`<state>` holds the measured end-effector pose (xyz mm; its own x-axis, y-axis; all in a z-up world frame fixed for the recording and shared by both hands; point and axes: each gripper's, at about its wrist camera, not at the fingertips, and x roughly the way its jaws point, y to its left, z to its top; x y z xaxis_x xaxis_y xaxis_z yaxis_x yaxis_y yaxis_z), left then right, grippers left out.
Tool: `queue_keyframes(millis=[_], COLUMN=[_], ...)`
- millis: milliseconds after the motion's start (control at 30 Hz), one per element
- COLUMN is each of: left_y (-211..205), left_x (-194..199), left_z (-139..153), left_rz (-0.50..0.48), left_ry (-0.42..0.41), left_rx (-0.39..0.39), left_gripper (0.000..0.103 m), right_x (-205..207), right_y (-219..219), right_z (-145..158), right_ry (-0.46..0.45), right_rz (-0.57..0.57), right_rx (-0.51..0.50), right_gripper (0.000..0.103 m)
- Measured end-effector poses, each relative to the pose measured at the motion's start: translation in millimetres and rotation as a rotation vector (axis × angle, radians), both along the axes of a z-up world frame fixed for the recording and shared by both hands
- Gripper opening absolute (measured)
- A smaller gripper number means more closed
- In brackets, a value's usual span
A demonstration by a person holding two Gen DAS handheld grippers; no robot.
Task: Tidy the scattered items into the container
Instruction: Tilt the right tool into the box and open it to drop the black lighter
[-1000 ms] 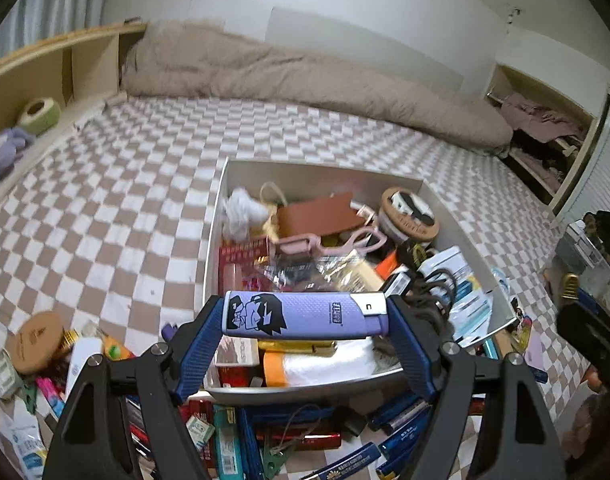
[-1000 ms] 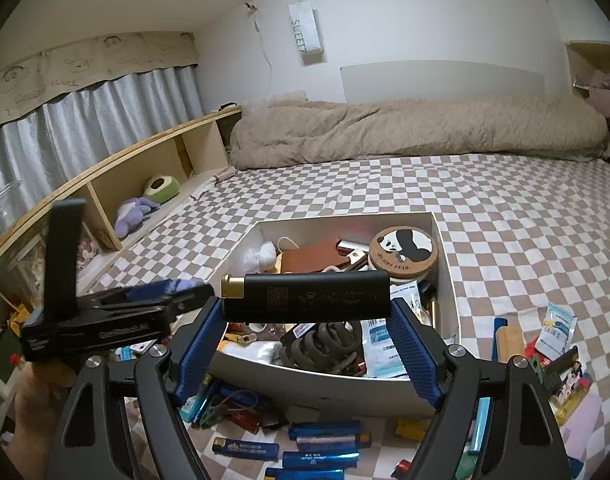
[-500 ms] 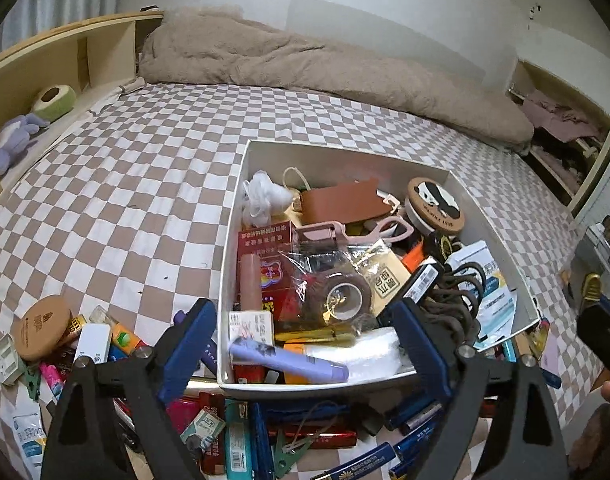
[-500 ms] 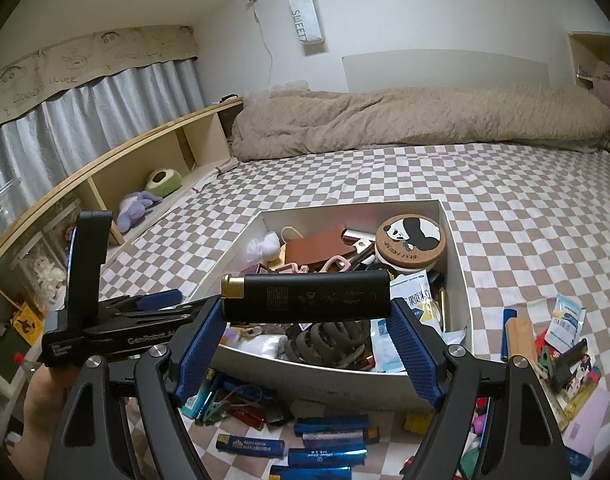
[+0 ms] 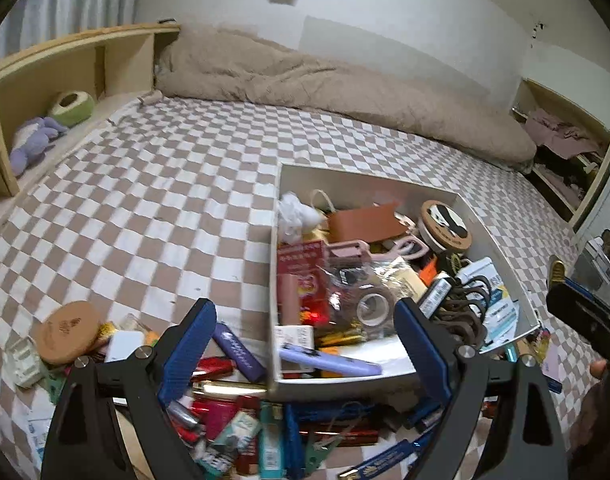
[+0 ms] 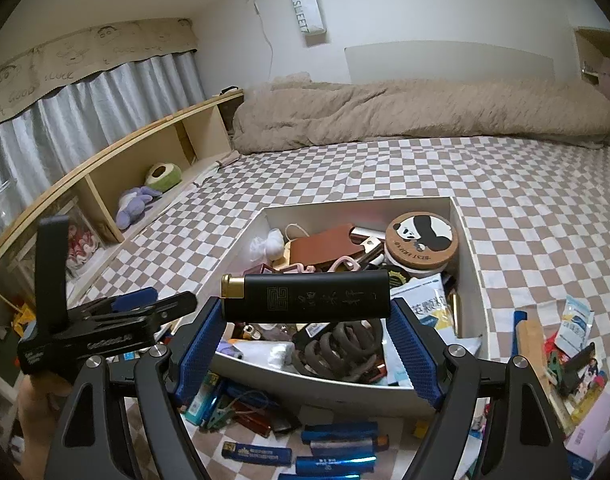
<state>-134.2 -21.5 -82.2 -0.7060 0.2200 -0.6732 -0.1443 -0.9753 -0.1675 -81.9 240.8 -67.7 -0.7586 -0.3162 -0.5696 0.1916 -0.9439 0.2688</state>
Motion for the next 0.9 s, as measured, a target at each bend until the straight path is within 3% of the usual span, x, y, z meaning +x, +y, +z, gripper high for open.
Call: queue_keyframes(millis=[267,400,533,900], left_y=[-24.8,-35.5,-42.1,-57.5], left_x=[5.2,5.3,4.7,2.5], left_z=[4.8,3.5,0.4,-5.1], left_rz=[0.051,0.065,0.073,0.107], left_ry=[0.041,0.041,0.034,0.018], left_rx=[-0.012,0.006,0.013,0.046], left_gripper=[0.091,0.091,0.091,0.091], right_x=[-25.5,-37.6,-48.2,-64.1], right_y=[-28.8,-48.2,-73.1,-126.2], right_z=[-8.3,-12.8,-16.4,-38.4], right_ry=[-0.071,-0.073,-0.045,-0.072], right_rz=[0.076,0.148,0.248,0.547], right_rx=[0.001,0.054,0.220,0.629], right_gripper=[0.082,0.082,0.082,0.082])
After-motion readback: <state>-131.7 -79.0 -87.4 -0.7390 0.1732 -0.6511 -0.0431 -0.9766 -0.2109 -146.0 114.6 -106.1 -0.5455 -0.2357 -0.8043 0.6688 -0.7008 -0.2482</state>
